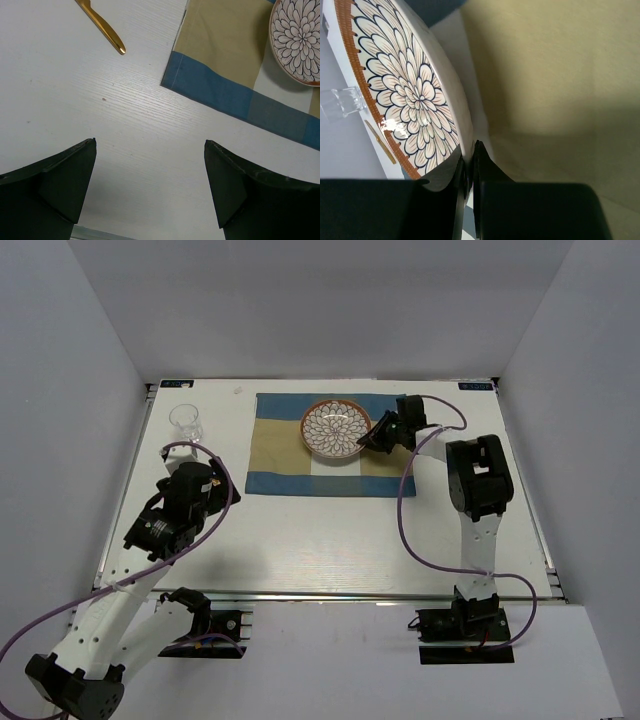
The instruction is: Set the dinner table for one person
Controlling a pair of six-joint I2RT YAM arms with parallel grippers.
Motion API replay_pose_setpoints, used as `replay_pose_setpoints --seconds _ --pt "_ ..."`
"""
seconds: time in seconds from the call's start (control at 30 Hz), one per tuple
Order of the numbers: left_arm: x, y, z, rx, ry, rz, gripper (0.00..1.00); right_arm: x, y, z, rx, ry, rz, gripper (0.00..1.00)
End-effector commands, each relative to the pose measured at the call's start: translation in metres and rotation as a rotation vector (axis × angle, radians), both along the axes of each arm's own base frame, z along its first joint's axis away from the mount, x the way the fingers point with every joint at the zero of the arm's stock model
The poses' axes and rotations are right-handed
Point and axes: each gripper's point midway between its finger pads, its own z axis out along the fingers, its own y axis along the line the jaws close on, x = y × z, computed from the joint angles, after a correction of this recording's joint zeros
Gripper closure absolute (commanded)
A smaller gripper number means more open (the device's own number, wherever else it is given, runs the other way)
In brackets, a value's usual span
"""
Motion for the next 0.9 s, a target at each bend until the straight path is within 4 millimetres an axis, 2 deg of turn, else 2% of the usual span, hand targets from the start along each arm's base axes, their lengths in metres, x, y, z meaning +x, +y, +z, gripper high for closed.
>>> replay_pose_setpoints --seconds 0.0,0.2,0.37,0.67,0.73,0.77,0.83,0.87 --pt "0.002 -0.003 0.004 -0.012 -0.015 -0.017 0.02 0.032 0.026 0.076 0.089 -0.234 0.085 1.0" --pt "0.002 -0.004 0.005 -0.015 -0.018 -0.026 0.02 0.026 0.039 0.057 0.091 -0.192 0.109 1.0" --pt "0.001 -0.004 0.005 -0.015 -0.018 -0.029 0.02 0.026 0.045 0.057 0.072 -0.173 0.108 1.0" --pt "0.001 -0.006 0.007 -0.023 -0.025 -0.042 0.02 0.014 0.036 0.053 0.018 -0.124 0.088 1.0" --pt "0.001 -0.006 0.007 -0.024 -0.028 -0.042 0.02 0.013 0.035 0.052 0.017 -0.115 0.088 0.81" --pt "0.001 -0.006 0.007 -0.024 -0.028 -0.042 0.02 0.011 0.036 0.052 0.016 -0.117 0.094 0.62" --pt "0.0 -0.005 0.007 -0.023 -0.027 -0.036 0.02 0.012 0.036 0.056 0.02 -0.128 0.091 0.52" --pt "0.0 -0.005 0.007 -0.021 -0.027 -0.034 0.02 0.011 0.037 0.063 0.023 -0.146 0.102 0.25"
